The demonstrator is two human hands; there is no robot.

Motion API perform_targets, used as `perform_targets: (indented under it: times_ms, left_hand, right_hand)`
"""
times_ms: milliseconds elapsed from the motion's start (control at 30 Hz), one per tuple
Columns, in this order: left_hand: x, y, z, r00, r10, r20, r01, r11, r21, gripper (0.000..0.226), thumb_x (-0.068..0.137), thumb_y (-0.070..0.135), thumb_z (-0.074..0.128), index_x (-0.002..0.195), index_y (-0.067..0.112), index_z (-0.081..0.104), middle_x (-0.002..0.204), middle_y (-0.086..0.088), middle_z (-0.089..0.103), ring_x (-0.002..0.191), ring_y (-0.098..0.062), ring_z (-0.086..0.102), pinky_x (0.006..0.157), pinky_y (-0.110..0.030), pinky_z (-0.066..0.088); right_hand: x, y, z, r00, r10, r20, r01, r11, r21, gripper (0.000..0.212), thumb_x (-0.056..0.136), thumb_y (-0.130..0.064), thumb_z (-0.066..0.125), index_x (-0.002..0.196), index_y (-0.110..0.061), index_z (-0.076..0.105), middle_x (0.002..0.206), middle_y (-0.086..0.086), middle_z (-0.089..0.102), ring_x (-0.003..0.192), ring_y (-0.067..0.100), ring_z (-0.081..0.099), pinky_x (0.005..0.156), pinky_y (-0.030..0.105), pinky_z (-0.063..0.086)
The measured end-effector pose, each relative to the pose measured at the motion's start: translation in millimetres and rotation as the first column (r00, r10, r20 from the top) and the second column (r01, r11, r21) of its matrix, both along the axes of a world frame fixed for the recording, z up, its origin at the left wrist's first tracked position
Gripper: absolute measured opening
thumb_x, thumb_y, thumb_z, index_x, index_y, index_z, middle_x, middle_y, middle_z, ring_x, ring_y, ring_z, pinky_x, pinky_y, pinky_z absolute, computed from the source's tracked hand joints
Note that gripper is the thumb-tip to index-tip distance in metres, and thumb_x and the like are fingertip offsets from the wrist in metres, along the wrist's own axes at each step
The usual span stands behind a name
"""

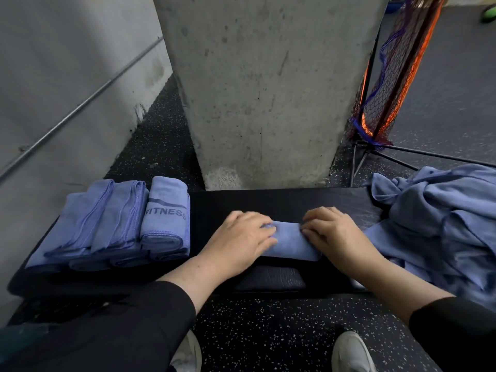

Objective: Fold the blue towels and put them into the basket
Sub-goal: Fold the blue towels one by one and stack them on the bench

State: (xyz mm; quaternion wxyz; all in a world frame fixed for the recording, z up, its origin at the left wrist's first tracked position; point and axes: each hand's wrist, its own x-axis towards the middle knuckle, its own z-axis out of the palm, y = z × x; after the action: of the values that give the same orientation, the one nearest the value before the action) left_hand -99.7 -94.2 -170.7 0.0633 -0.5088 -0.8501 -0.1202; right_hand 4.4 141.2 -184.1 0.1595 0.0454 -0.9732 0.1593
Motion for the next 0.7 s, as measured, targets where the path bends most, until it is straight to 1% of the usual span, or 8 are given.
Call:
perform_targets:
  times_ms: [67,167,267,333,433,500,600,700]
  left_hand:
    - [1.9,-5.8,-5.4,0.992,0.055,0.117,-0.032,0.982,-0.188,0.066,0.097,0.063,0.030,0.151,0.027,0.041,0.159,0.012,0.035,0.149,-0.010,0.024,0.121,-0.039,0.018]
    - [0.4,-6.5,-9.1,0.989,0.093,0.113,-0.060,0.961,-0.268,0.079,0.096,0.069,0.037,0.160,0.026,0.018,0.166,0.013,0.016,0.153,-0.008,0.007,0.125,-0.042,0.008]
    - [-1.8,-1.2,-3.3,0.980,0.131,0.148,-0.093,0.967,-0.239,0.082,0.091,0.071,0.049,0.157,0.028,0.025,0.161,0.013,0.029,0.150,-0.008,0.020,0.123,-0.039,0.014]
    - [-3.4,2.6,5.9,0.934,0.204,0.294,-0.171,0.976,-0.133,0.069,0.085,0.062,0.065,0.145,0.034,0.042,0.141,0.014,0.052,0.130,-0.009,0.045,0.112,-0.032,0.030]
    - [-3.5,9.4,22.3,0.663,0.192,0.723,-0.416,0.898,0.143,0.048,0.081,0.039,0.079,0.122,0.035,0.055,0.112,0.010,0.066,0.102,-0.008,0.062,0.088,-0.026,0.050]
    - [1.1,10.7,33.5,0.450,0.036,0.892,-0.554,0.795,0.248,0.051,0.081,0.030,0.083,0.124,0.027,0.055,0.111,0.000,0.068,0.099,-0.010,0.067,0.085,-0.023,0.053]
    - [9.8,8.5,49.4,0.235,-0.098,0.967,-0.590,0.777,0.222,0.056,0.074,0.024,0.087,0.122,0.019,0.059,0.115,-0.005,0.072,0.104,-0.017,0.070,0.090,-0.031,0.057]
    - [19.2,-0.9,68.6,0.129,-0.165,0.978,-0.630,0.748,0.210,0.038,0.082,0.011,0.081,0.116,0.012,0.065,0.109,-0.008,0.075,0.097,-0.020,0.073,0.089,-0.036,0.057]
  right_hand:
    - [7.0,6.0,-3.0,0.987,0.039,0.155,-0.038,0.999,-0.008,0.051,0.094,-0.062,0.041,0.128,-0.032,0.065,0.138,-0.021,0.055,0.132,0.008,0.048,0.100,0.038,0.040]
    - [11.9,14.6,-6.7,0.939,0.062,0.337,-0.084,0.995,0.051,0.087,0.079,-0.082,0.041,0.153,-0.037,0.034,0.154,-0.029,0.028,0.148,-0.004,0.015,0.116,0.034,0.021]
    - [4.5,14.9,-8.5,0.953,0.020,0.302,0.014,0.994,-0.111,0.063,0.079,-0.064,0.053,0.137,-0.039,0.047,0.140,-0.023,0.054,0.136,-0.003,0.042,0.110,0.040,0.037]
    - [-1.6,9.3,2.9,0.968,-0.025,0.249,0.119,0.921,-0.372,0.032,0.084,-0.045,0.066,0.113,-0.035,0.058,0.103,-0.022,0.070,0.099,-0.004,0.063,0.090,0.035,0.051]
    - [-12.9,-0.2,29.0,0.971,-0.066,0.228,0.206,0.711,-0.673,0.011,0.091,-0.026,0.071,0.093,-0.018,0.065,0.079,-0.017,0.070,0.074,-0.001,0.058,0.071,0.021,0.047]
    - [-19.2,-6.0,44.9,0.968,-0.103,0.228,0.248,0.530,-0.811,0.031,0.090,-0.038,0.072,0.093,-0.007,0.069,0.083,-0.005,0.070,0.079,0.006,0.057,0.075,0.028,0.046]
    - [-24.2,-19.4,65.0,0.955,-0.150,0.255,0.291,0.316,-0.903,0.058,0.080,-0.059,0.072,0.097,-0.003,0.070,0.093,0.010,0.074,0.084,0.016,0.062,0.083,0.044,0.051]
    - [-22.6,-38.2,85.3,0.963,-0.082,0.258,0.266,0.109,-0.958,0.051,0.089,-0.051,0.069,0.110,-0.005,0.070,0.111,0.018,0.073,0.095,0.023,0.069,0.095,0.050,0.053]
